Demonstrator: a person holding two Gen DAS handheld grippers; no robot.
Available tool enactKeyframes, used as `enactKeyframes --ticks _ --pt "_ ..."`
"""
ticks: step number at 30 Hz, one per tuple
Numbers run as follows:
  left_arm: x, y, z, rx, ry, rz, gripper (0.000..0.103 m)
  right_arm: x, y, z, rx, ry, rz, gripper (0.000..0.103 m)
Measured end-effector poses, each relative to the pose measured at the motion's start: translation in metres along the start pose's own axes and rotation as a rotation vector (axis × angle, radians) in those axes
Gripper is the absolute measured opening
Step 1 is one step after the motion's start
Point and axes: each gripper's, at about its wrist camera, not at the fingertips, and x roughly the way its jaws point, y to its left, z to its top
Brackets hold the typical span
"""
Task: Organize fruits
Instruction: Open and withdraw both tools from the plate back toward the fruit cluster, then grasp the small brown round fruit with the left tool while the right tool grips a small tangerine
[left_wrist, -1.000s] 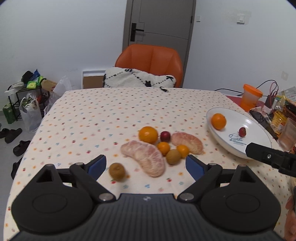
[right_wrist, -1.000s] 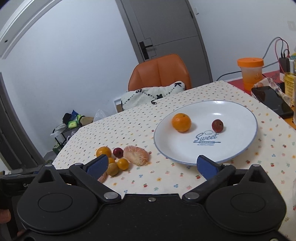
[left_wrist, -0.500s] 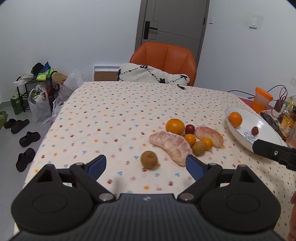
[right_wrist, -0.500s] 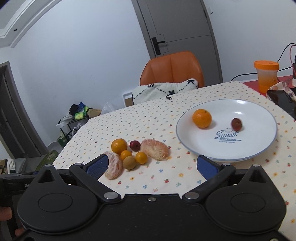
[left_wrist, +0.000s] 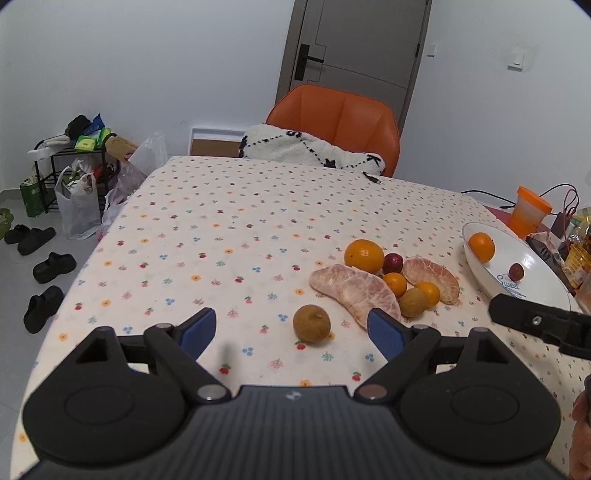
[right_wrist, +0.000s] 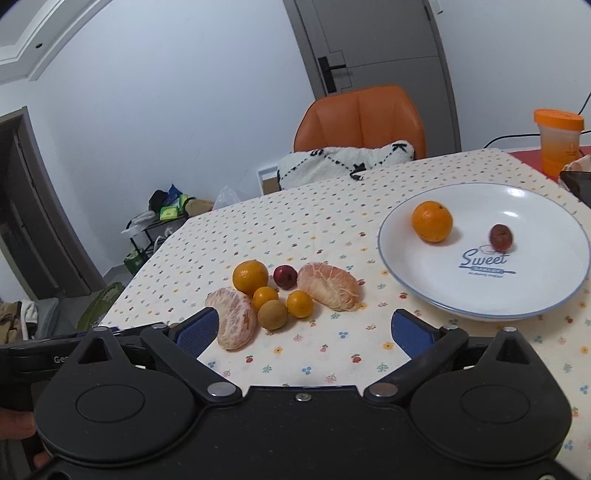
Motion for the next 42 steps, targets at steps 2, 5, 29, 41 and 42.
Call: enactKeyframes --ticks 2,5,29,41,42 --pt "0.004 -0.001 0.000 -0.007 0.005 -0.009 0.084 0.004 0.000 0.002 -0.003 0.007 0.008 0.091" --pt "0.013 -0.003 -0.001 -0.008 0.027 -0.025 0.075 0.011 -0.001 0.003 0.002 0.022 0.012 0.078" --pt "0.035 0.006 0.003 -0.065 0.052 -0.052 0.024 0.059 -0.007 0.011 0.056 0.092 0.044 0.045" --pt "0.026 0.015 0.005 -0.084 0.036 -0.037 0.024 0.061 -0.005 0.011 0.098 0.095 0.080 0.013" --pt "0.024 0.015 0.005 -0.083 0.034 -0.036 0.024 0.061 -0.006 0.011 0.101 0.103 0.088 0.001"
